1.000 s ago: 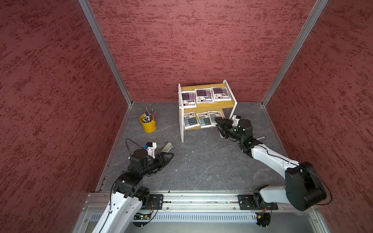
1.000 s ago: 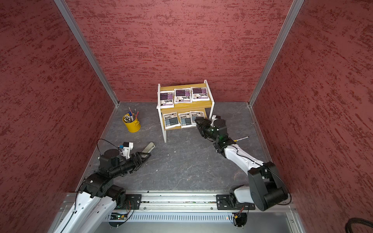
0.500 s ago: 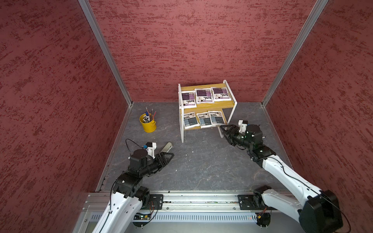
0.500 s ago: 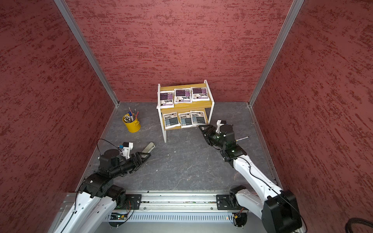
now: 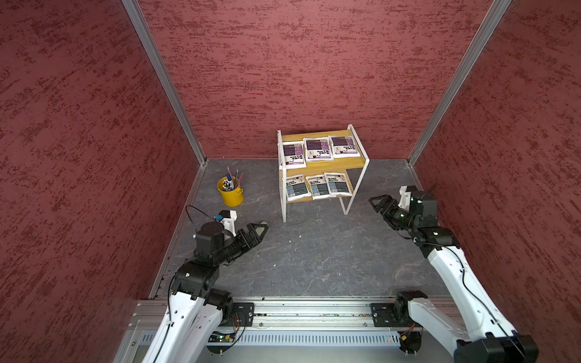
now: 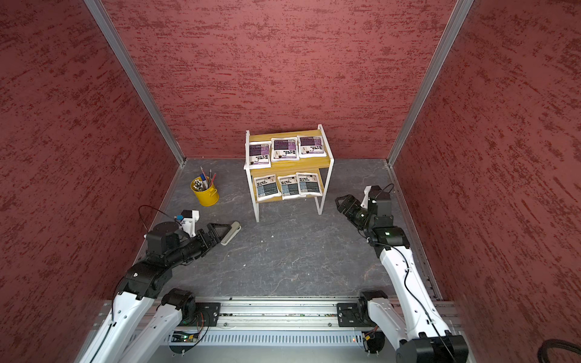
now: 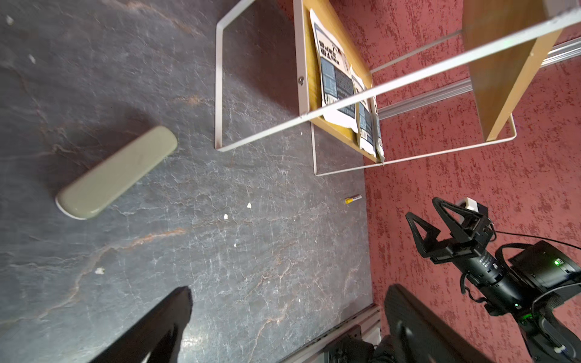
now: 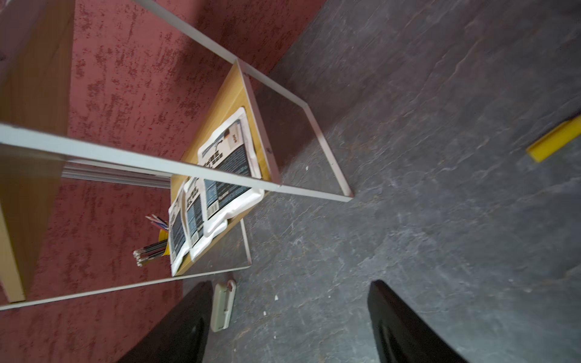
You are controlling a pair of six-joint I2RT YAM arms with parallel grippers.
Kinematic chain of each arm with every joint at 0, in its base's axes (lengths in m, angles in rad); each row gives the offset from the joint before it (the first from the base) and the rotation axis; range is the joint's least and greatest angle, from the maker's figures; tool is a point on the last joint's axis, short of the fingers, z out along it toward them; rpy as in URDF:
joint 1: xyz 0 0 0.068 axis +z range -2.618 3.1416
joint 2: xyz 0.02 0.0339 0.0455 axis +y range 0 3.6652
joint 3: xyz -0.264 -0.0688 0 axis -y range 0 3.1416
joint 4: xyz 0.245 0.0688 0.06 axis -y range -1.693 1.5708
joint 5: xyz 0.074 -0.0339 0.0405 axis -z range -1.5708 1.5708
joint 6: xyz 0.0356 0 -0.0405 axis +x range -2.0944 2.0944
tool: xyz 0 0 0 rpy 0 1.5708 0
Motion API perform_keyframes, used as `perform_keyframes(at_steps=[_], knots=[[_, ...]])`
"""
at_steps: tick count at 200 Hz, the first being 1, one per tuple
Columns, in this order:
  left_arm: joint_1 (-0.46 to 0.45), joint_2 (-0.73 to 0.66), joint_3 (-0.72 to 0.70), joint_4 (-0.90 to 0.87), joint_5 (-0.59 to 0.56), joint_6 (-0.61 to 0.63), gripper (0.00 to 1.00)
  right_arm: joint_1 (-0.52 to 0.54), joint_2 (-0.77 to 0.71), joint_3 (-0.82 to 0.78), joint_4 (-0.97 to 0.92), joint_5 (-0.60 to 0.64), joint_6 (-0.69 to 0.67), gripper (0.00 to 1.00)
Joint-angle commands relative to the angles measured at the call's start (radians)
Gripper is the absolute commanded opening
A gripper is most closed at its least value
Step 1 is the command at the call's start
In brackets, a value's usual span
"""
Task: Place the bagged coffee beans on the shelf by color
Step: Reset both arms
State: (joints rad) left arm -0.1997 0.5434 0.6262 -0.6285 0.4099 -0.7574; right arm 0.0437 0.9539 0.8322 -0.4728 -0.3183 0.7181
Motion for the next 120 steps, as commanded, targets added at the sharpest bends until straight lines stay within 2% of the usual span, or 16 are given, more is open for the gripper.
perform_keyframes(at_steps=[1,32,57,106,120], knots=[[0.036,0.044,0.043,-0.009,-0.056,0.089,1.0,-0.021,0.027,0.051,0.013,0.088,-0.161,0.82],[0.09,0.116,0.056,-0.017,-0.177,0.127,1.0,-0.031,0.056,0.008,0.163,0.176,-0.277,0.86],[0.131,0.148,0.031,0.04,-0.23,0.2,1.0,-0.034,0.059,-0.09,0.33,0.254,-0.39,0.98],[0.157,0.145,-0.12,0.283,-0.388,0.333,1.0,-0.046,0.157,-0.362,0.815,0.394,-0.55,0.98],[0.169,0.142,-0.17,0.373,-0.408,0.357,1.0,-0.061,0.216,-0.415,0.953,0.386,-0.581,0.98]])
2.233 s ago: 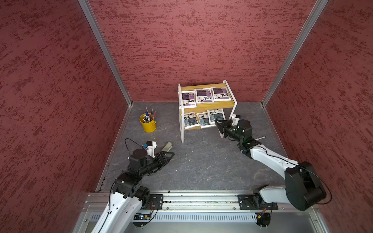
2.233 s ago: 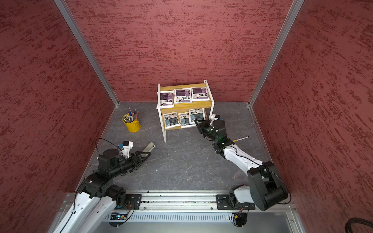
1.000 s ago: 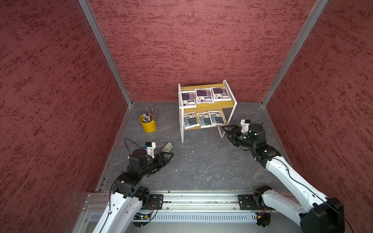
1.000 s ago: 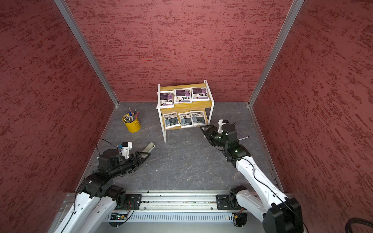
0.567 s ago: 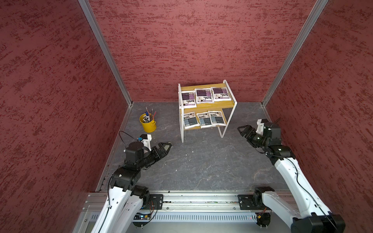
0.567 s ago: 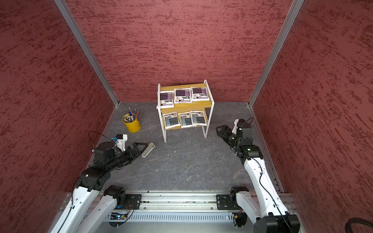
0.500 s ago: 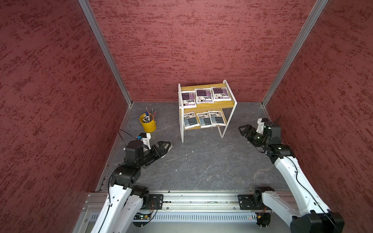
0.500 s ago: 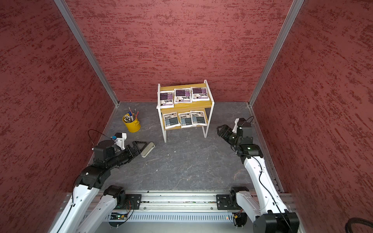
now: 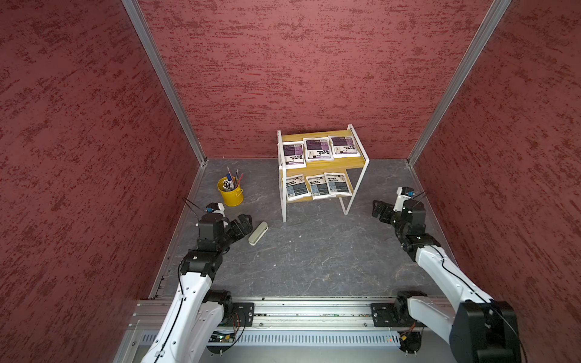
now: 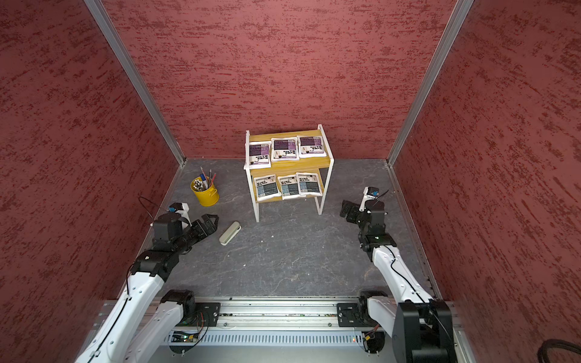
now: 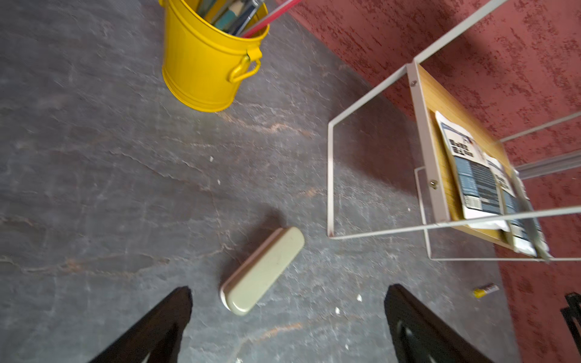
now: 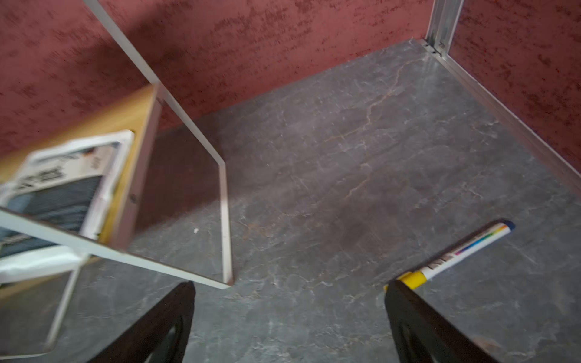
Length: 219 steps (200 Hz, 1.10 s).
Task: Place the bagged coffee beans on the shelf by color
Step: Reset both arms
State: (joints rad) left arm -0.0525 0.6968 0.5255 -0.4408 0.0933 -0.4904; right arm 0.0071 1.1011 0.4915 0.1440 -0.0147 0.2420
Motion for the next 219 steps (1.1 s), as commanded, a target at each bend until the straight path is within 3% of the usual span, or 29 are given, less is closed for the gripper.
perform_keyframes(at_steps=[1,43,111,145,219], knots=[[0.023,-0.011,-0.072,0.193,-0.092,0.091,1.0,-0.026,0.074,-0.076,0.345,0.082,-0.106,0.98],[0.061,0.093,-0.107,0.354,-0.14,0.164,1.0,-0.055,0.255,-0.115,0.601,0.051,-0.143,0.98],[0.098,0.261,-0.133,0.653,-0.136,0.297,1.0,-0.068,0.339,-0.197,0.844,-0.016,-0.17,0.98],[0.112,0.306,-0.23,0.904,-0.115,0.358,1.0,-0.067,0.488,-0.291,1.163,-0.03,-0.17,0.98],[0.154,0.569,-0.256,1.271,-0.035,0.415,1.0,-0.068,0.451,-0.206,0.965,-0.075,-0.188,0.98]])
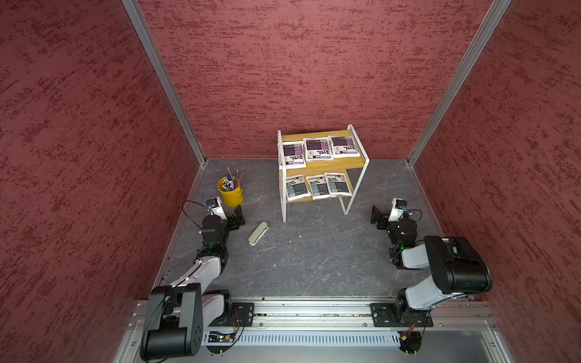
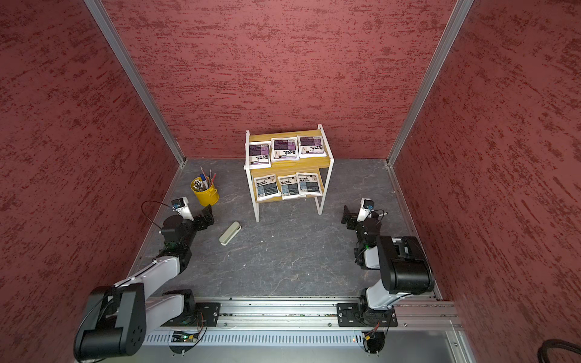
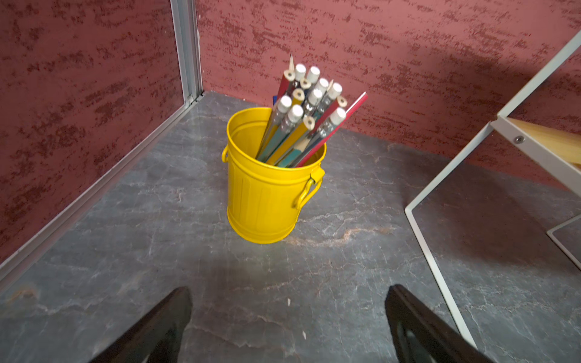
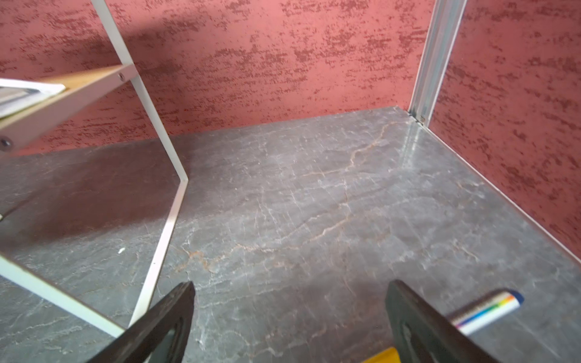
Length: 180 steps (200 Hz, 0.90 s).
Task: Place the bagged coffee beans on the shelf by color
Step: Reset both arms
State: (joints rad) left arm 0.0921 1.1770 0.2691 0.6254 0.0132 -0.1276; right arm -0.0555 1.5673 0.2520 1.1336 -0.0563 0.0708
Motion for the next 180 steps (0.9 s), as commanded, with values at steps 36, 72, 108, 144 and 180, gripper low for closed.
perform_keyframes(at_steps=[36,72,108,144,180], knots=[[0.009,0.234,0.028,0.319,0.08,0.071,1.0,-0.005,-0.017,0.048,-0.055,-0.048,-0.023,0.98],[0.01,0.366,0.001,0.496,0.116,0.081,1.0,-0.006,-0.019,0.064,-0.08,-0.054,-0.024,0.98],[0.006,0.353,0.082,0.322,0.125,0.093,1.0,-0.005,-0.017,0.075,-0.101,-0.067,-0.029,0.98],[-0.012,0.357,0.084,0.325,0.098,0.106,1.0,-0.006,-0.018,0.078,-0.107,-0.071,-0.03,0.98],[-0.014,0.358,0.084,0.324,0.094,0.107,1.0,-0.006,-0.016,0.088,-0.123,-0.085,-0.035,0.99]])
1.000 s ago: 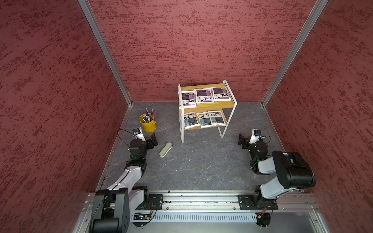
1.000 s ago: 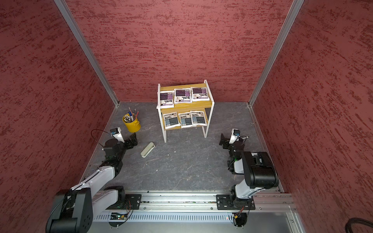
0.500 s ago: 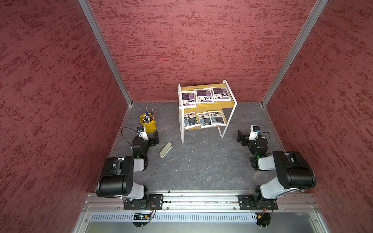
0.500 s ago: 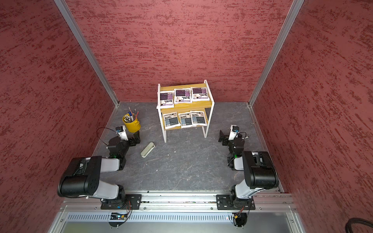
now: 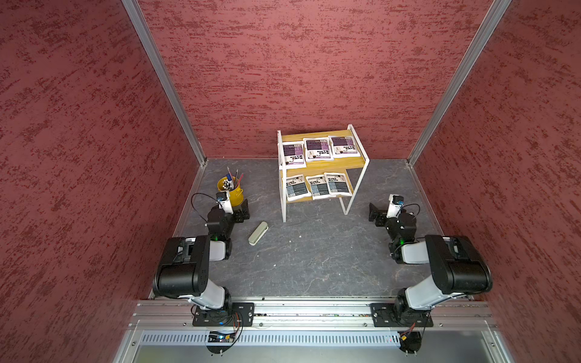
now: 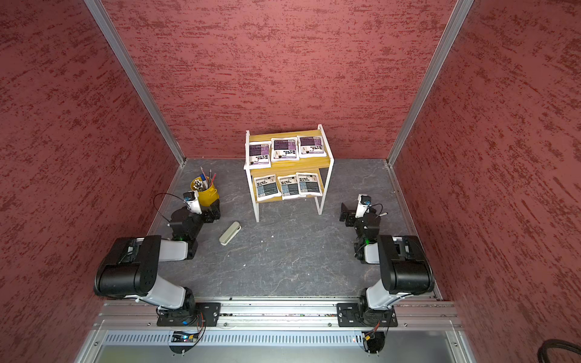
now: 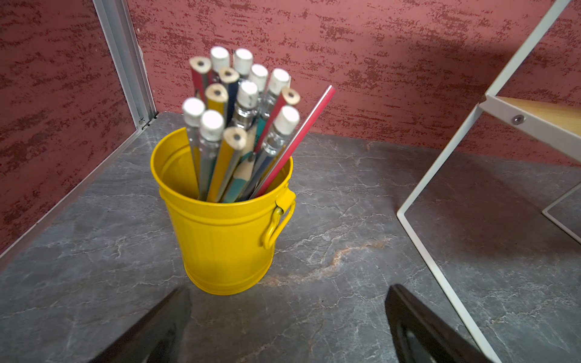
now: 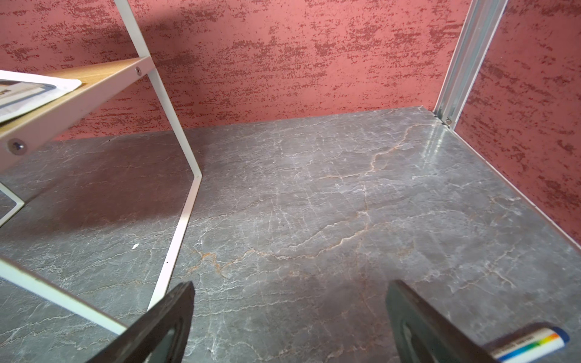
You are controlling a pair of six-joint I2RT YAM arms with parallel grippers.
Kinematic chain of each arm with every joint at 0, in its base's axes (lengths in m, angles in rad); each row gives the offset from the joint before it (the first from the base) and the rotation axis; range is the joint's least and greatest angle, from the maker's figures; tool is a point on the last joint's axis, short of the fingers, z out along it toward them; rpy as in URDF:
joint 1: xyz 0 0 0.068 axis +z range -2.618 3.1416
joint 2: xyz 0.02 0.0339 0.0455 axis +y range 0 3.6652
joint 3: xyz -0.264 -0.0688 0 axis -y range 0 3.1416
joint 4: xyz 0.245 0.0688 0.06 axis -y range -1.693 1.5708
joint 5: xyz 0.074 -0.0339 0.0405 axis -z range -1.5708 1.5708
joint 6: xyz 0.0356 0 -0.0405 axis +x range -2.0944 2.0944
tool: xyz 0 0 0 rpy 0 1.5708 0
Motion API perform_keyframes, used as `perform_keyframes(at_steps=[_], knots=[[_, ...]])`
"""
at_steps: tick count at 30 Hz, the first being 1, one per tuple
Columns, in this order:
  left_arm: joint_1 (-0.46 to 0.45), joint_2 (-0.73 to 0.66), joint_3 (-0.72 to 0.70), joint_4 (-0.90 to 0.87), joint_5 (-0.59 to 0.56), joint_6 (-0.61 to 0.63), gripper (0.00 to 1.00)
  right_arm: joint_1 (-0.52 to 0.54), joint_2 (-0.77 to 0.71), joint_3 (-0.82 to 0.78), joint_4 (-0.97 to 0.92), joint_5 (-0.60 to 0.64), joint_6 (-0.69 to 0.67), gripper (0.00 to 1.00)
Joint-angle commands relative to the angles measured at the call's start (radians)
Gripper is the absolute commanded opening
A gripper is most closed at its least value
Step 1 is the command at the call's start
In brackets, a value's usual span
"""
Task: Place the bagged coffee beans on the shelf by color
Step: Reset both arms
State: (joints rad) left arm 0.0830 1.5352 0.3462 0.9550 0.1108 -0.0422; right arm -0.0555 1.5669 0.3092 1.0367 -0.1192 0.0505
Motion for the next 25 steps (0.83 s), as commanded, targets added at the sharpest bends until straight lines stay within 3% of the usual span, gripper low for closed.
perform_keyframes(at_steps=[1,5,10,25], knots=[[-0.006,-0.001,0.007,-0.006,-0.003,0.021,1.0,-0.005,-0.015,0.03,-0.026,-0.022,-0.014,0.98],[-0.006,-0.001,0.007,-0.006,-0.003,0.023,1.0,-0.005,-0.016,0.031,-0.027,-0.028,-0.015,0.98],[-0.006,0.0,0.007,-0.005,-0.003,0.022,1.0,-0.004,-0.014,0.057,-0.073,-0.123,-0.054,0.99],[-0.006,0.0,0.007,-0.006,-0.003,0.022,1.0,-0.005,-0.014,0.059,-0.076,-0.121,-0.055,0.98]])
